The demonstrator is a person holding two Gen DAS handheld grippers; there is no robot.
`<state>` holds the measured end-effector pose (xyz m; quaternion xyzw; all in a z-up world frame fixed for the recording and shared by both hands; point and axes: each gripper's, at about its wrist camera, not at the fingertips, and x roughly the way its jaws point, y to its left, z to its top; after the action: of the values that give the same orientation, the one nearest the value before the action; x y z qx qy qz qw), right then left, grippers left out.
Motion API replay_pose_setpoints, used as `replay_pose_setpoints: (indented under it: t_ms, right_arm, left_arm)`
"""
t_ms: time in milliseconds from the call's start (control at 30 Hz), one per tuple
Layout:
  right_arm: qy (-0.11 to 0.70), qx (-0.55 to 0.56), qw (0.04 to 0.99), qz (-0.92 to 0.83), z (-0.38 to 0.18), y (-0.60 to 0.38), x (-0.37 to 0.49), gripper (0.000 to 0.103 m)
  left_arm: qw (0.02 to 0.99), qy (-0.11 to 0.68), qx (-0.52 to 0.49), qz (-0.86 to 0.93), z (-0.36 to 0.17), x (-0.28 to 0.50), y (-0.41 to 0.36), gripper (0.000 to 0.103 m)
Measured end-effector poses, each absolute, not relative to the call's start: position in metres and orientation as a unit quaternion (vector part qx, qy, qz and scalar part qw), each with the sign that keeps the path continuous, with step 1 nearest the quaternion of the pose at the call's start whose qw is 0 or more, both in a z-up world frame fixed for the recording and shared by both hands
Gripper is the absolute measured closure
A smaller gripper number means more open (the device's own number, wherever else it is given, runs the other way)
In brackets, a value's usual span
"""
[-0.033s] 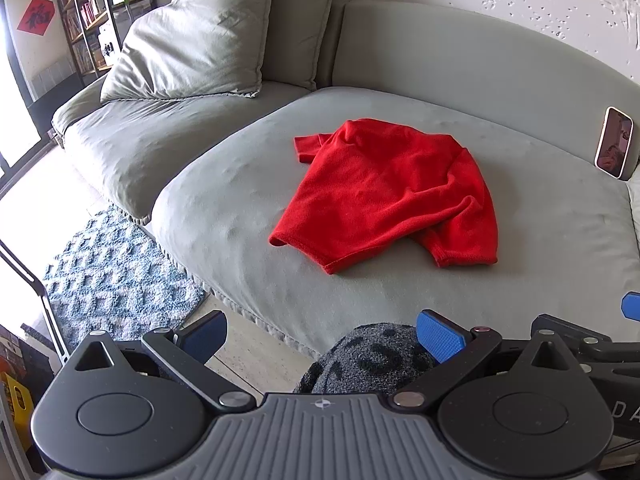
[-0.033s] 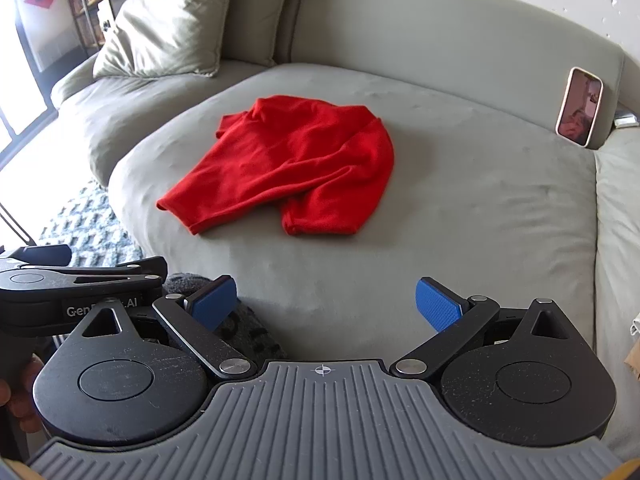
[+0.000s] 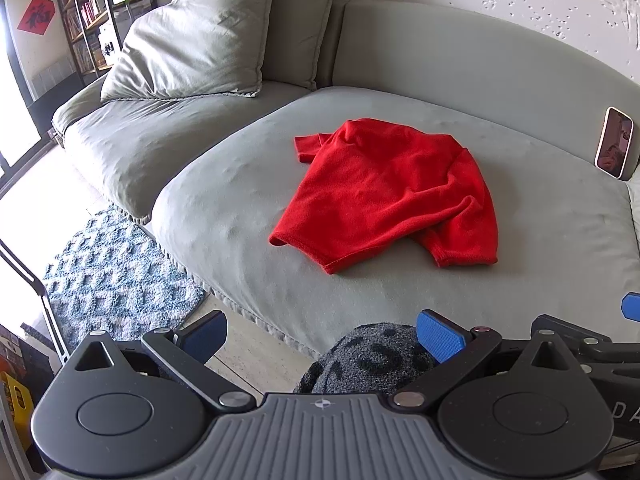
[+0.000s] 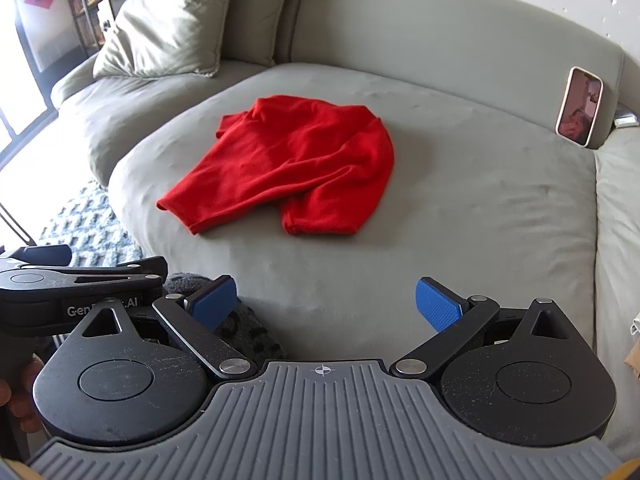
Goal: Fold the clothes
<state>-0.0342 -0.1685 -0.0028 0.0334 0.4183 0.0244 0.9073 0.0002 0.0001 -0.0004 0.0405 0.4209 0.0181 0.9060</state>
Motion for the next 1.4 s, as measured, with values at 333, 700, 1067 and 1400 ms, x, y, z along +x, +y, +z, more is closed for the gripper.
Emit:
replay_pose_setpoints:
  t_ms: [333, 700, 1067, 1400]
  right_arm:
    - [0.420, 0.038, 0.906, 0.023, -0.0032, -0.1689, -0.0339, 0.004]
    - [0.421, 0.038, 0.906, 0.025, -0.0036, -0.1695, -0.0345, 0.004]
    - [0.422, 0.038, 0.905, 0.025, -0.0028, -0.1697, -0.0347, 0.004]
    - [0.422, 0.038, 0.905, 0.024, -0.0037, -0.1688, -0.0358, 0.004]
  left_arm:
    - [0.906, 0.421, 0.045, 0.017, -0.0035, 0.0018, -0.0021, 0.001]
    - [0.905, 0.422, 0.042, 0.018, -0.0028, 0.0016, -0.0012, 0.001]
    - [0.905, 0.423, 0.041, 0.020, -0.0030, 0.0021, -0.0019, 0.001]
    - [0.905, 0.423, 0.040, 0.019, -0.0033, 0.0016, -0.0009, 0.001]
